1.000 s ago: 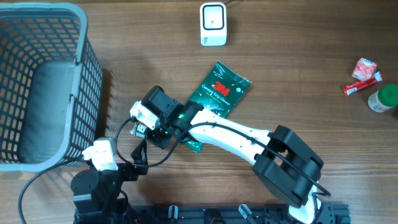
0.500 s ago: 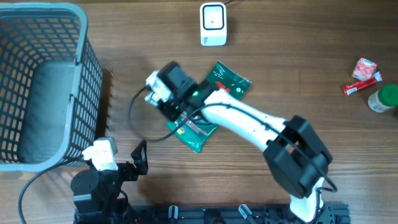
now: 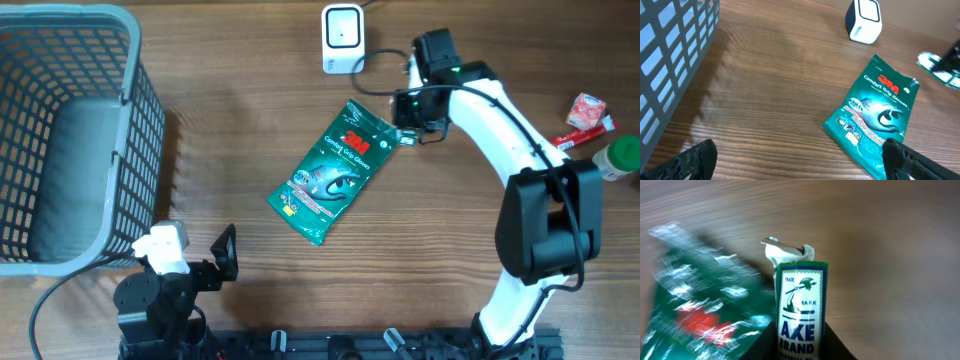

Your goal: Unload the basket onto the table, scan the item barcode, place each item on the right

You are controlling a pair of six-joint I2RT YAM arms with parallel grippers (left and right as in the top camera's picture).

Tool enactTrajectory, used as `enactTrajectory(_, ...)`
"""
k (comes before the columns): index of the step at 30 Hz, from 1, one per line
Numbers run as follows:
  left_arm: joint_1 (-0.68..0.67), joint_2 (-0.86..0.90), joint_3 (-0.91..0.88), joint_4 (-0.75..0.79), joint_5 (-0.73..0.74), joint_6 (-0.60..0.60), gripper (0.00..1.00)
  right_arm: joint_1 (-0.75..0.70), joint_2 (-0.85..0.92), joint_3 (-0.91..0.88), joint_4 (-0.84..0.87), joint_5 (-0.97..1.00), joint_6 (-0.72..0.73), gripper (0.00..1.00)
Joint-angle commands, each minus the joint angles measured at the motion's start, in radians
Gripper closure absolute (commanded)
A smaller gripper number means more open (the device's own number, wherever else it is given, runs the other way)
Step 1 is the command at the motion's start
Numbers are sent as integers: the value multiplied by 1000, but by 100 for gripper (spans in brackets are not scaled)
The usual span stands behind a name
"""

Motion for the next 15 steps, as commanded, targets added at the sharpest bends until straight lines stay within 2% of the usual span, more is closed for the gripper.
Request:
enactTrajectory(1,-3,-7,-5,5,12,-2,0,-2,-27,-23,-74,267,495,78)
enactTrajectory(5,-3,-7,-5,5,12,-2,0,-1,-27,-23,-164,354,735,78)
enactTrajectory(13,-3,-7,-5,5,12,-2,0,2,-23,-23,-188,349,795,78)
enactTrajectory(14,-3,-7,-5,5,12,-2,0,5,-14,-23,-198,349,832,78)
enactTrajectory(15,-3,-7,-5,5,12,-2,0,16,4,-23,-211,348,934,78)
